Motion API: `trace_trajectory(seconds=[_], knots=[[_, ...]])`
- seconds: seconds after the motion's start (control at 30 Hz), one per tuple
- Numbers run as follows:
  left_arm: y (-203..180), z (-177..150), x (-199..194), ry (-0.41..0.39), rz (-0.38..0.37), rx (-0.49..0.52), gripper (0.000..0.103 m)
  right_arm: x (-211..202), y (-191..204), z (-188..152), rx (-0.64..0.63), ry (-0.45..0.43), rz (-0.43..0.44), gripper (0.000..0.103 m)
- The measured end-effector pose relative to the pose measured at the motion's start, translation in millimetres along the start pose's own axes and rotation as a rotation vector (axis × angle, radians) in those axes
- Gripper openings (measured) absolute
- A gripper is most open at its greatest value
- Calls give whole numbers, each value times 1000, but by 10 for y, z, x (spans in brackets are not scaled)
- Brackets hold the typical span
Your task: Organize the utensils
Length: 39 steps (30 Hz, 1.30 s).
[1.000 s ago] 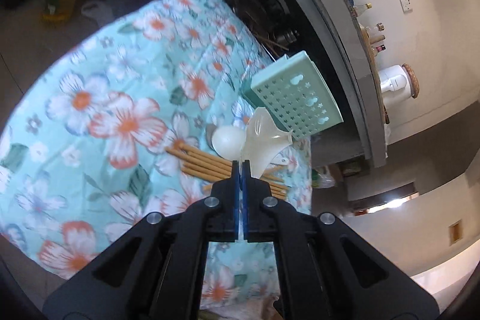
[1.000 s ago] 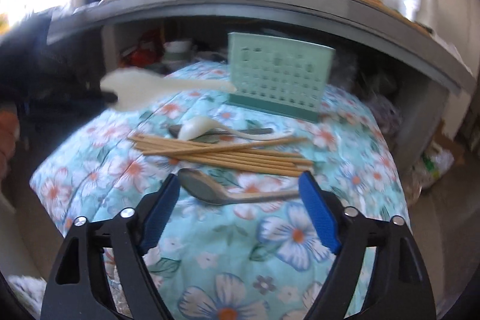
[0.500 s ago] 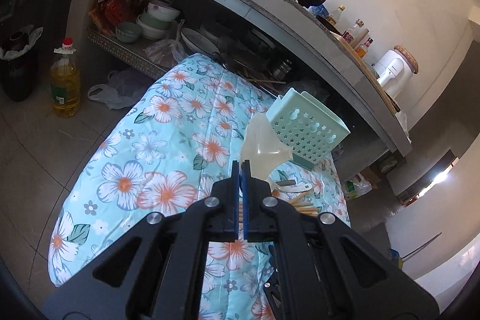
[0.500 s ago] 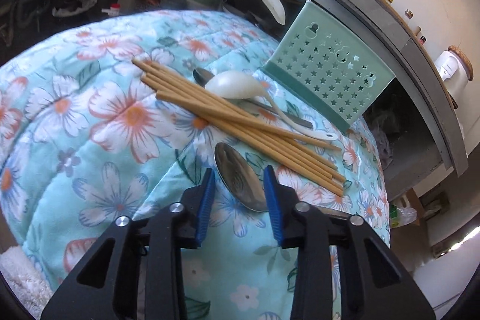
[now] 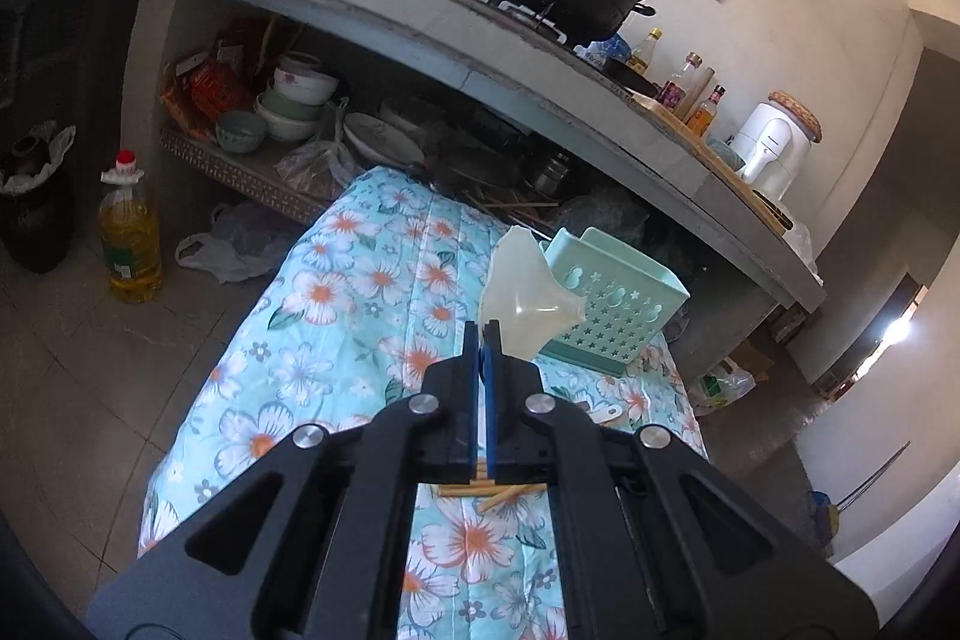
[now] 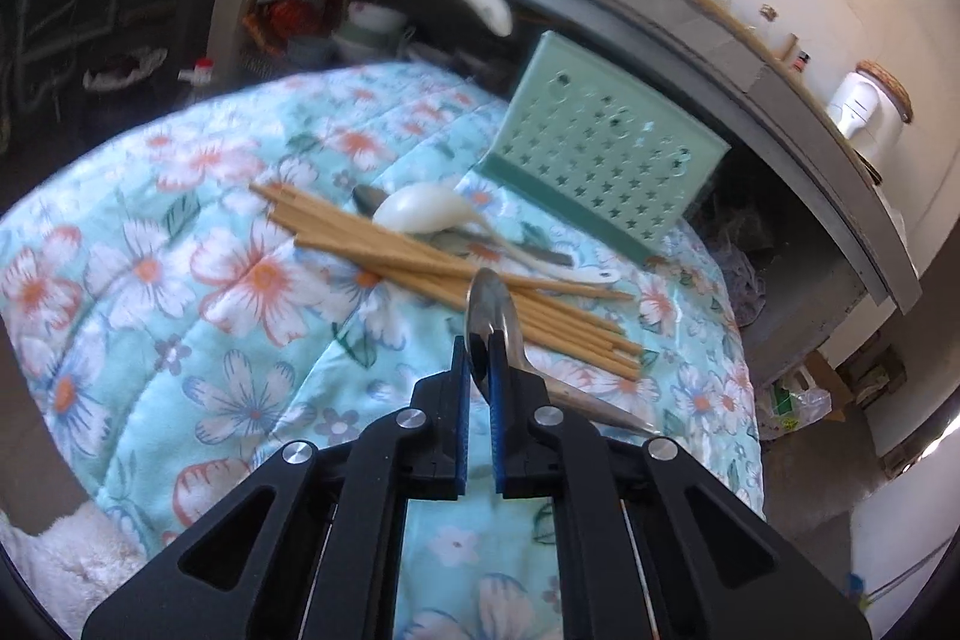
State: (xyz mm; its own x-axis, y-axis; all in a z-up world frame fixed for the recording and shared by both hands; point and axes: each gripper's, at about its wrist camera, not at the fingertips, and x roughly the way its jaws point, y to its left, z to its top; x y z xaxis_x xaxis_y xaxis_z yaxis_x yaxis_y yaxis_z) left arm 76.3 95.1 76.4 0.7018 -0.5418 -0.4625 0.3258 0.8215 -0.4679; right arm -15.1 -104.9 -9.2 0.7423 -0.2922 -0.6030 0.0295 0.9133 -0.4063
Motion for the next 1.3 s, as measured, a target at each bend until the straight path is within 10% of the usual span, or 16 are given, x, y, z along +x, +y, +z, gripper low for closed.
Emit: trace_trajectory(seconds=[0.63,1.3], knots=[[-1008,911,236,-122,87,381,0,-507,-1883,398,485,-227,226,3],[-1576,1218,2163,406,236,829,0,-96,-2515,698,535,-281,241,3]])
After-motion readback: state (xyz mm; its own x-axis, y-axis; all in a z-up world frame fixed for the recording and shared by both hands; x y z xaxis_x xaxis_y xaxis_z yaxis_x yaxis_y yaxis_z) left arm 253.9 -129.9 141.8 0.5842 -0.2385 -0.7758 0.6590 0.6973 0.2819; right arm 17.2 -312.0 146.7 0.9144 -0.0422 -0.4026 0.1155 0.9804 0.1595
